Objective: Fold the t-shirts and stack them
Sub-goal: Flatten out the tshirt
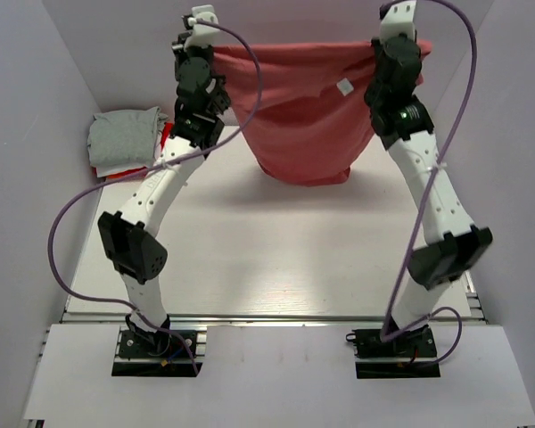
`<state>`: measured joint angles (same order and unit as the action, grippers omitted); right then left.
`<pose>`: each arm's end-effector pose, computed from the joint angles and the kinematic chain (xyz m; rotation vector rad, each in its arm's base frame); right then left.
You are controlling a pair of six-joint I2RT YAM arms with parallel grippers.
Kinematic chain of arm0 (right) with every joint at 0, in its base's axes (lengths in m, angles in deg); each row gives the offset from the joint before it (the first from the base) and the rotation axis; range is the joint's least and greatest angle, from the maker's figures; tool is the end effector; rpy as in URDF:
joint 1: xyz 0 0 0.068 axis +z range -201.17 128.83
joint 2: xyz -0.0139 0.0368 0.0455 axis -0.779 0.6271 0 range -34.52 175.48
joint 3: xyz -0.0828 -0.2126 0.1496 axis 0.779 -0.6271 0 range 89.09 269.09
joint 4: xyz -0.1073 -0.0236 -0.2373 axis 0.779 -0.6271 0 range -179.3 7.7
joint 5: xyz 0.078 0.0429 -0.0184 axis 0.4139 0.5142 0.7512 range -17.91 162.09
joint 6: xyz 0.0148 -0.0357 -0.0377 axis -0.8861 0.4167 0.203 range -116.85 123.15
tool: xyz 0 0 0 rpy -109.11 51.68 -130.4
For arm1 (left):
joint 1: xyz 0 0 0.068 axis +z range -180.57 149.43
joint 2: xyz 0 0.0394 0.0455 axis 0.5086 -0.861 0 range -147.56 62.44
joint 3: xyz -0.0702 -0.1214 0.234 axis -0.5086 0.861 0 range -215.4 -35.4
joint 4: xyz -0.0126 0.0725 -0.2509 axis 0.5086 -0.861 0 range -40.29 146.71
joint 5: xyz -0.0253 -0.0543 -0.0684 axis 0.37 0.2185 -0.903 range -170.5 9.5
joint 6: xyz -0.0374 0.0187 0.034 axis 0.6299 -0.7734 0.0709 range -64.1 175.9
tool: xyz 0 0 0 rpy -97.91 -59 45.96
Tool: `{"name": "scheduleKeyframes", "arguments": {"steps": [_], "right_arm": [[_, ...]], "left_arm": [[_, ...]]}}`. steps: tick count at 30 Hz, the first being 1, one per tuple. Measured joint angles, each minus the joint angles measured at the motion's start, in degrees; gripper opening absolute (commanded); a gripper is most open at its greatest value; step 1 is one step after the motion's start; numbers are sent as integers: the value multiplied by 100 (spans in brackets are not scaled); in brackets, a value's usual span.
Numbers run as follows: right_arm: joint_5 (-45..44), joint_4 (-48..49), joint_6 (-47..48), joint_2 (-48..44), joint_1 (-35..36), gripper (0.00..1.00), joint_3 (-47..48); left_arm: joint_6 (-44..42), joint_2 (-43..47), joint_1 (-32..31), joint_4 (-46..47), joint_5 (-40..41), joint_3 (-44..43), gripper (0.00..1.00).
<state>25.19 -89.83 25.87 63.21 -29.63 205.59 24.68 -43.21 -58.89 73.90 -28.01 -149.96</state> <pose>0.3487 0.1097 0.5299 0.1461 1.4555 -0.5773 0.3742 -0.1695 0.5071 -0.1963 1.3051 0.5523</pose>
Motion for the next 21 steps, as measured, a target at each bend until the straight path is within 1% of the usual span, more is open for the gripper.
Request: {"name": "scheduleKeyframes", "arguments": {"steps": [3,5,8,10,12,14,15,17,19,21], "right_arm": [[227,214,98,647,-282,0,702],[420,424,175,887,-411,0,903],[826,632,170,964,-535,0,916],[1071,780,111,931,-584,0,916],[1268,885,11,804,-621,0,785],[1421,944,-116,503,-656,0,348],[1523,984,-208,256,-678,0,-50],[1700,881,-494,-315,-706,0,-918],[1934,946,-824,-944,-726,0,-1971],[2273,1001,-1338,-1727,-734,0,-3348]], "left_arm": [[490,-299,343,-269,-378,-466,0],[826,-490,544,-459,-695,-831,0],[1248,-743,743,-675,-1174,-1397,0],[1499,-796,822,-798,-1436,-1620,0],[1746,-776,887,-903,-1615,-1692,0],[1989,-671,940,-1073,-1725,-1550,0],[2118,-564,966,-1134,-1770,-1335,0],[2448,-136,1005,-1375,-1823,-485,0],[2817,472,1025,-1397,-1926,822,0],[3176,1117,1036,-1440,-2090,2229,0]]}}
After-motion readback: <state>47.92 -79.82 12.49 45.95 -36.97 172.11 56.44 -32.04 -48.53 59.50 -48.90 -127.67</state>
